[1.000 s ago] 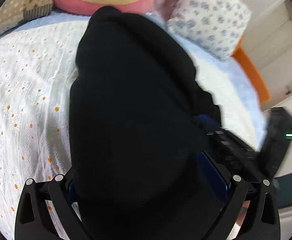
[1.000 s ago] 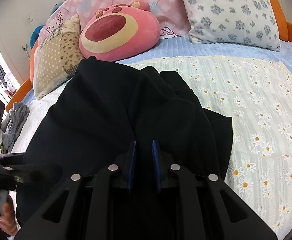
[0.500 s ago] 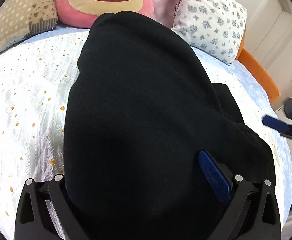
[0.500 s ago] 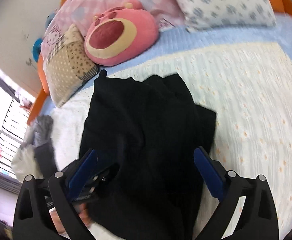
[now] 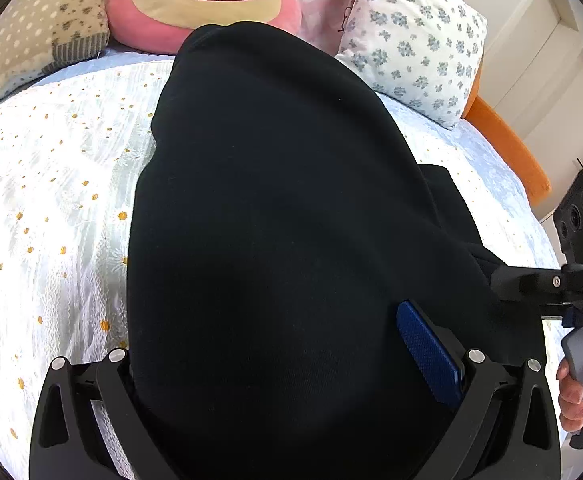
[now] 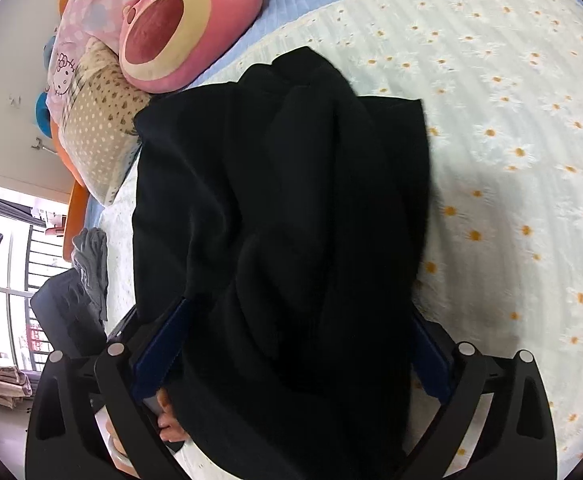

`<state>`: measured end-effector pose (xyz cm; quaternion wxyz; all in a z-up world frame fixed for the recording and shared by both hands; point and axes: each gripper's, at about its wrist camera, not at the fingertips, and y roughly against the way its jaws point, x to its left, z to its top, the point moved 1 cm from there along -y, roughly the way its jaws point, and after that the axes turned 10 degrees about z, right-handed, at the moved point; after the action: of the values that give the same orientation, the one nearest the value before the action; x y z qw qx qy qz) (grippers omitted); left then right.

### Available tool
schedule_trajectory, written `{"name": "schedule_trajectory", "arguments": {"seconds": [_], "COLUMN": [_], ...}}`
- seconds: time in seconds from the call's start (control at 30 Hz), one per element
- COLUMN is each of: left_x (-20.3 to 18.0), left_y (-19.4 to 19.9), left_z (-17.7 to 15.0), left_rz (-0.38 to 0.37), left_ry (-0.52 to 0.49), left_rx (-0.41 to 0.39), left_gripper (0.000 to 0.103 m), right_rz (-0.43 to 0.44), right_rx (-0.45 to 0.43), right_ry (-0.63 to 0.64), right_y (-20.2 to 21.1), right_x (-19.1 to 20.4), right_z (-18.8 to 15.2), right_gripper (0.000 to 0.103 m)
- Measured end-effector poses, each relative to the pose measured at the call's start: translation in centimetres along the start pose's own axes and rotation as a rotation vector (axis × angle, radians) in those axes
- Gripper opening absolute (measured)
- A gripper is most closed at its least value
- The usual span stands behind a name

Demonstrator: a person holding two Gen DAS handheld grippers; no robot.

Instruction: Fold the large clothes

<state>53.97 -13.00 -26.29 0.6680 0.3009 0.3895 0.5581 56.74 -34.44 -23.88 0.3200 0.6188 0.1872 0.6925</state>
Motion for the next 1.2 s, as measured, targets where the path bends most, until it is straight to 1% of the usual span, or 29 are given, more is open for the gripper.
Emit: {"name": "schedule_trajectory", "arguments": {"seconds": [0.03,0.1,0.2,0.23,0.33,0.4,0.47,0.5,0.57,0.63,0.67,0.7,0.73,0.77,0.8,0.83,0.9,1.0,1.1,1.17,1.2], "left_x": [0.0,0.0,0.1,0.1,0.0,-0.1,-0.2,-0.1,-0.1,-0.2,-0.2,-0.3,-0.2,-0.1,-0.1,-0.4,-1.2,-2.0,-4.1,-5.0,-5.2], "left_y": [0.0,0.1,0.3,0.3,0.2,0.1,0.0,0.0,-0.1,0.0,0.0,0.2,0.4,0.9,1.4,1.8,2.6,4.4,7.7,9.7,11.0], "left_z": [0.0,0.0,-0.2,-0.2,0.0,0.3,0.6,0.7,0.9,1.1,1.1,1.2,1.3,1.5,1.7,2.1,2.6,3.1,3.4,3.5,3.6], "left_rz": [0.000,-0.005,-0.005,-0.004,0.003,0.006,0.005,0.003,0.005,0.021,0.032,0.051,0.070,0.069,0.068,0.080,0.110,0.099,0.143,0.148,0.139], "left_ry": [0.000,-0.001,-0.001,-0.001,-0.003,-0.005,-0.010,-0.010,-0.008,0.002,0.006,0.014,0.022,0.046,0.053,0.030,-0.029,-0.037,-0.118,-0.132,-0.122], "left_rx": [-0.001,0.000,0.000,0.001,0.012,0.028,0.042,0.050,0.064,0.077,0.080,0.077,0.073,0.067,0.058,0.058,0.066,0.053,-0.011,-0.035,-0.049], "left_gripper": [0.101,0.101,0.101,0.101,0.101,0.101,0.101,0.101,0.101,0.099,0.096,0.089,0.081,0.068,0.053,0.048,0.034,0.030,0.029,0.029,0.029], "right_rz": [-0.005,-0.055,-0.084,-0.112,-0.172,-0.223,-0.279,-0.303,-0.322,-0.331,-0.338,-0.340,-0.336,-0.332,-0.324,-0.305,-0.274,-0.243,-0.192,-0.184,-0.178], "right_rx": [0.008,0.030,0.012,0.009,0.018,0.023,0.028,0.033,0.030,0.013,0.001,-0.013,-0.043,-0.075,-0.096,-0.122,-0.137,-0.158,-0.169,-0.186,-0.193], "right_ry": [0.001,0.002,-0.045,-0.040,0.039,0.059,0.082,0.104,0.124,0.135,0.139,0.137,0.124,0.117,0.113,0.109,0.106,0.137,0.166,0.184,0.192], "right_y": [-0.2,-0.9,-1.3,-1.5,-2.4,-2.9,-3.1,-3.0,-2.8,-2.7,-2.8,-2.9,-2.8,-2.5,-2.1,-1.6,-1.0,0.3,2.0,3.7,4.7], "right_x": [0.2,0.2,0.1,0.6,2.8,3.5,4.4,4.8,5.2,5.3,5.2,5.2,5.2,5.3,5.4,5.6,5.9,7.7,9.7,10.7,10.9], "right_z": [0.2,0.7,1.1,1.0,0.6,0.4,0.3,0.1,-0.1,-0.5,-0.7,-0.9,-1.0,-1.3,-1.4,-1.6,-1.8,-2.6,-3.5,-4.0,-4.3], "right_gripper": [0.098,0.098,0.098,0.098,0.096,0.090,0.077,0.075,0.066,0.062,0.060,0.059,0.056,0.051,0.048,0.043,0.040,0.035,0.034,0.034,0.034]}}
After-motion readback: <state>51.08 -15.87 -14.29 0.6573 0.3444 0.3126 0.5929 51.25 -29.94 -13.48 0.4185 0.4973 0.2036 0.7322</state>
